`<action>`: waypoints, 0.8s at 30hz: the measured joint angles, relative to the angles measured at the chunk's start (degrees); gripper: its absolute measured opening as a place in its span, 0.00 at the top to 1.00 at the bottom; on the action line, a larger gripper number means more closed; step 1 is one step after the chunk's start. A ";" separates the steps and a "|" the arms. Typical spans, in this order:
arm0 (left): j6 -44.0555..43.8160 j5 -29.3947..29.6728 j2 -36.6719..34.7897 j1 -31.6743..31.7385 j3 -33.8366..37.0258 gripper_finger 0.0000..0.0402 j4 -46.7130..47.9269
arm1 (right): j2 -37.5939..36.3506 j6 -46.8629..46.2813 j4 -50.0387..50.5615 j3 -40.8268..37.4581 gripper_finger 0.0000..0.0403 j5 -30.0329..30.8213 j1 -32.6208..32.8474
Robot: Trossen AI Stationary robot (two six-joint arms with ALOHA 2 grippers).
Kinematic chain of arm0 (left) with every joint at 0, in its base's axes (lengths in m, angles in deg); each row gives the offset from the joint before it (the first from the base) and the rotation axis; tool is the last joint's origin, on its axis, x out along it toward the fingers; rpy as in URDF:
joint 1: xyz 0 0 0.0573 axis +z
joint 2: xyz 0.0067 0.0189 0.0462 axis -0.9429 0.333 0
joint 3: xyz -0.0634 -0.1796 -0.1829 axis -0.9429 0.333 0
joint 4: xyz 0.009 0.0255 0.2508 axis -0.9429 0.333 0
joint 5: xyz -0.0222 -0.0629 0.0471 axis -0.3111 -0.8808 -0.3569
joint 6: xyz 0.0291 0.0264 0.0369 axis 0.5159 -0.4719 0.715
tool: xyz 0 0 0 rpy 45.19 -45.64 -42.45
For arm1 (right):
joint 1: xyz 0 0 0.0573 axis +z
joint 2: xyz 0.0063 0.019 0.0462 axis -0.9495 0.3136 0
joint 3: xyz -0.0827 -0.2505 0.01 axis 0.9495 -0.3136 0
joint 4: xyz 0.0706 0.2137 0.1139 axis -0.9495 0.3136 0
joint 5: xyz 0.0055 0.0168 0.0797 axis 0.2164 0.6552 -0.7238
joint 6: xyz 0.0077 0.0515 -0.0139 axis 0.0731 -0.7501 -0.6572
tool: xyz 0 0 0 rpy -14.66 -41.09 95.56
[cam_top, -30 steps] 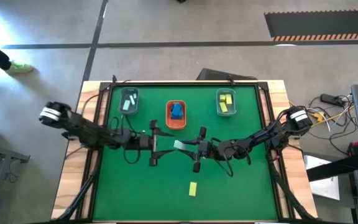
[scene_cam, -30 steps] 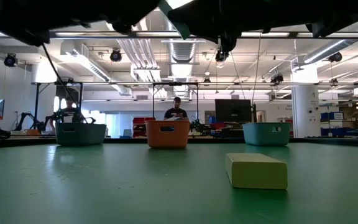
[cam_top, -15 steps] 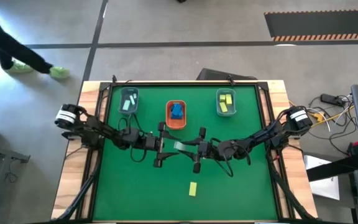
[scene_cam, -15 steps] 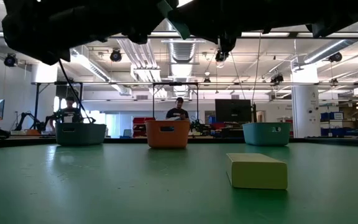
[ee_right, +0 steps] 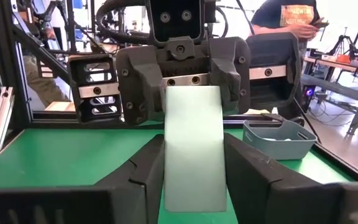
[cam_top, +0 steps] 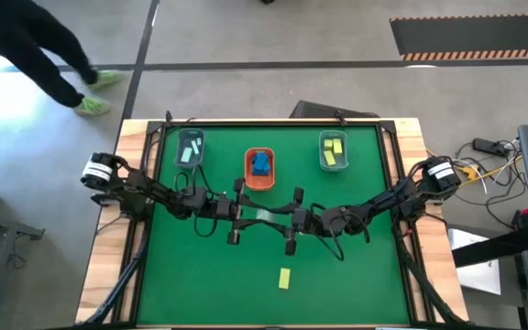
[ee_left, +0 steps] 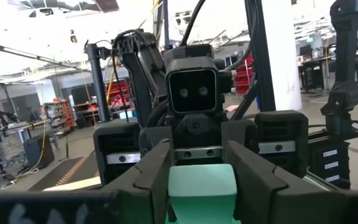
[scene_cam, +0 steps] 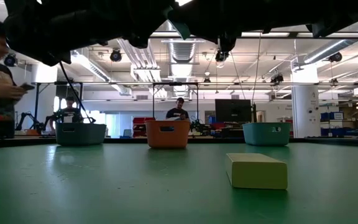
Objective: Sort & place blocks by color
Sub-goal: Put the light blue wooden block into the gray bin
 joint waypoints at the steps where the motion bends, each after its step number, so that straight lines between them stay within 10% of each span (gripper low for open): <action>1: 0.00 0.06 0.00 0.00 0.00 0.71 0.02 | 0.00 -0.52 0.02 0.00 0.67 0.06 0.00; 8: 0.51 3.02 -0.04 0.14 0.06 0.71 2.48 | -1.31 -3.99 3.37 0.02 0.41 0.37 -0.02; 14: 0.49 17.08 -2.98 2.24 0.31 0.71 16.44 | -9.20 -11.74 19.95 0.04 0.30 6.30 0.00; 24: -7.92 74.05 -15.01 10.66 0.65 0.71 54.06 | -19.85 -29.15 48.52 0.01 0.34 14.52 0.11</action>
